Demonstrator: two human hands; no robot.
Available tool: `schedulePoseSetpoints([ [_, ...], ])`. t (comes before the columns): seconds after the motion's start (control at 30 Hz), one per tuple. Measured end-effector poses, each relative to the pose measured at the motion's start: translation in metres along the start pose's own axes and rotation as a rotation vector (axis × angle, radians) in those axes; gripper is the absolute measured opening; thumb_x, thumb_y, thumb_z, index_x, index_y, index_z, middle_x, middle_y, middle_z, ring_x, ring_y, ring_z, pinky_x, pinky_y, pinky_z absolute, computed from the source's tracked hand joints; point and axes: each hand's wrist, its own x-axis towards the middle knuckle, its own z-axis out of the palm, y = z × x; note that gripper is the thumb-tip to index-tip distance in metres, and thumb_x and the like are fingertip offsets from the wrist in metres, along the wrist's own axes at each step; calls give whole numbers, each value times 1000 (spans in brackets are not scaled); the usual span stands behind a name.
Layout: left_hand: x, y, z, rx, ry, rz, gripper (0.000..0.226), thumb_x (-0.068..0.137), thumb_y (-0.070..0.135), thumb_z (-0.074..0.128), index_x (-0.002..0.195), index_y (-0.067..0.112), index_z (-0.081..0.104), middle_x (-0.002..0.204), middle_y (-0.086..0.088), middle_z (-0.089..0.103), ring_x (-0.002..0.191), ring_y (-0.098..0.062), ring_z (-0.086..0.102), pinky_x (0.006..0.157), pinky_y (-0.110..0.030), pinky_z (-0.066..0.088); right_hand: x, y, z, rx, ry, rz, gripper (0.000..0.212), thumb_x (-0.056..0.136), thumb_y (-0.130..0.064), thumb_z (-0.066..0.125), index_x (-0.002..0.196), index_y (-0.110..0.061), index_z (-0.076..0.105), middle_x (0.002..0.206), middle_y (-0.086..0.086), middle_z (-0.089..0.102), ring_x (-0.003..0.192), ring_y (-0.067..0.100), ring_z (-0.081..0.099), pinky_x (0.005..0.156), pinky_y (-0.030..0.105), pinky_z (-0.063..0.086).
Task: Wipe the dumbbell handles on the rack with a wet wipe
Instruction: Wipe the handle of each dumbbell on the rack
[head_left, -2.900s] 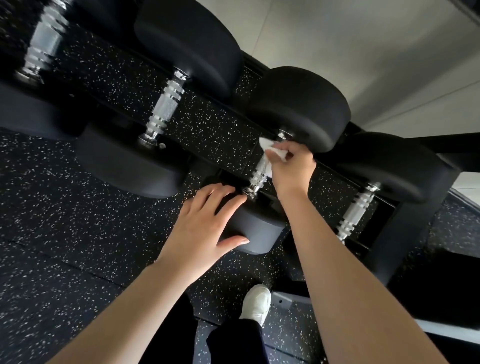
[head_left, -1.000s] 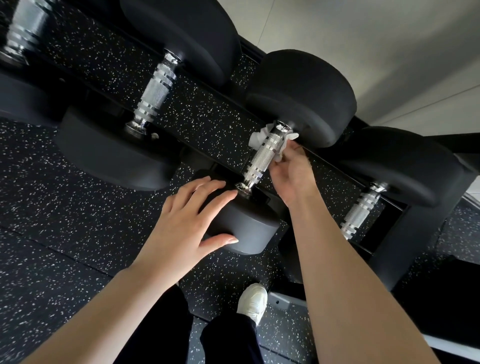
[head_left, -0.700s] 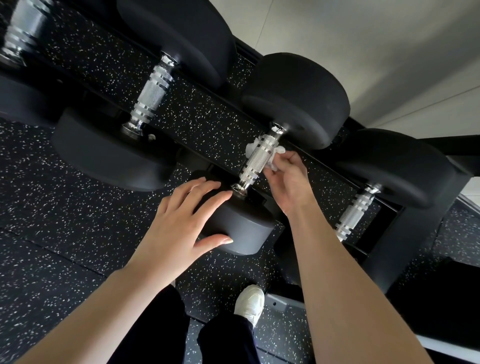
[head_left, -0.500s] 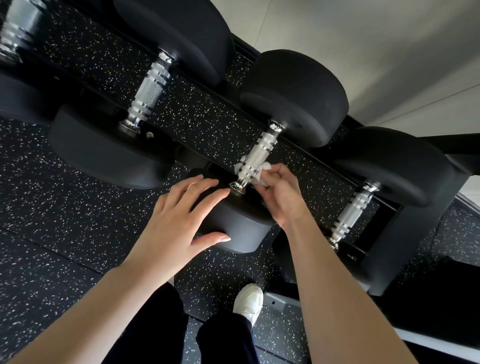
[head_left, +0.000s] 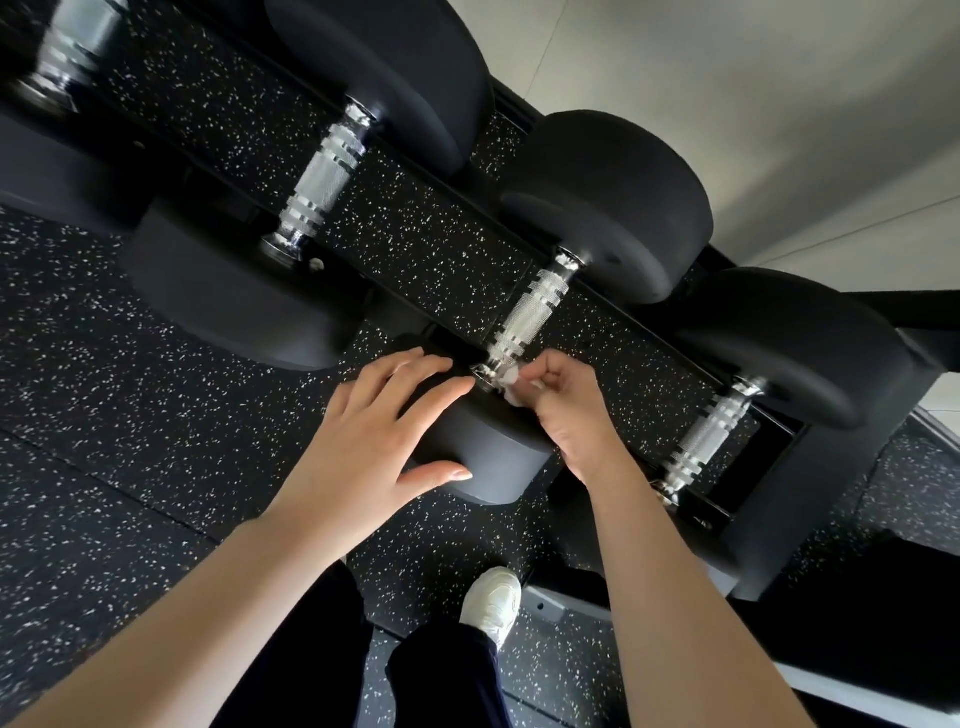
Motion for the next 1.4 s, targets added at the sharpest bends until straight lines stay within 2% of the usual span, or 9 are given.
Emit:
schedulePoseSetpoints([
  [0.1,-1,0,1,-13,11,5,66,82,58,53,138,25,44,141,2,42,134,-23,35,95,-45,40,-6,-2,0,-234,72,-96,22,76,-5,73,68,-22,63,84,6,71,80,17,66,78,29,50],
  [0.2,-1,-1,2,-25,16,-3,70,77,54,59,138,24,45,141,2,42,133,-24,35,94,-46,40,-15,-9,3,-313,135,-179,8,77,-13,74,78,-19,70,85,-1,70,78,13,64,72,21,47],
  [0.37,-1,-2,5,-34,46,4,68,76,56,56,136,24,46,139,0,45,132,-24,36,91,-44,40,-11,-27,24,-448,172,-371,4,76,-14,74,79,-15,73,87,0,63,73,1,54,67,9,39],
  [0.5,-1,-2,4,-22,66,-4,67,78,60,43,136,27,45,139,3,45,132,-21,35,92,-40,39,-5,-35,30,-759,162,-392,7,80,-27,72,84,-22,73,88,0,59,78,17,58,70,30,48],
  [0.63,-2,-2,5,-43,69,-2,67,77,57,55,136,26,48,141,3,44,132,-21,34,92,-40,39,-10,-46,28,-1052,124,-339,14,86,-40,61,94,-32,68,93,0,67,88,25,62,71,33,49],
  [0.8,-3,-2,5,-63,77,-12,67,76,56,55,136,26,47,141,3,44,133,-21,34,93,-40,38,-10,-51,33,-1150,124,-342,18,89,-41,55,100,-32,67,93,5,69,90,29,62,72,32,45],
  [1.0,-4,-3,6,-50,88,-4,68,78,58,51,138,30,39,141,5,44,133,-19,33,95,-37,36,7,-54,36,-1270,271,-413,20,93,-31,48,102,-22,63,92,7,68,85,34,63,65,32,43],
  [1.1,-4,-4,7,-58,93,-4,67,78,58,52,137,29,43,141,5,44,133,-19,33,96,-37,35,18,-66,31,-1312,332,-406,18,93,-25,49,99,-19,64,91,10,68,82,35,63,60,28,35],
  [1.4,-4,-5,9,-67,99,-6,67,76,58,55,137,29,47,141,5,45,133,-19,33,97,-37,32,37,-84,17,-1281,579,-436,26,97,-29,43,104,-15,63,91,15,69,83,39,63,62,32,34],
])
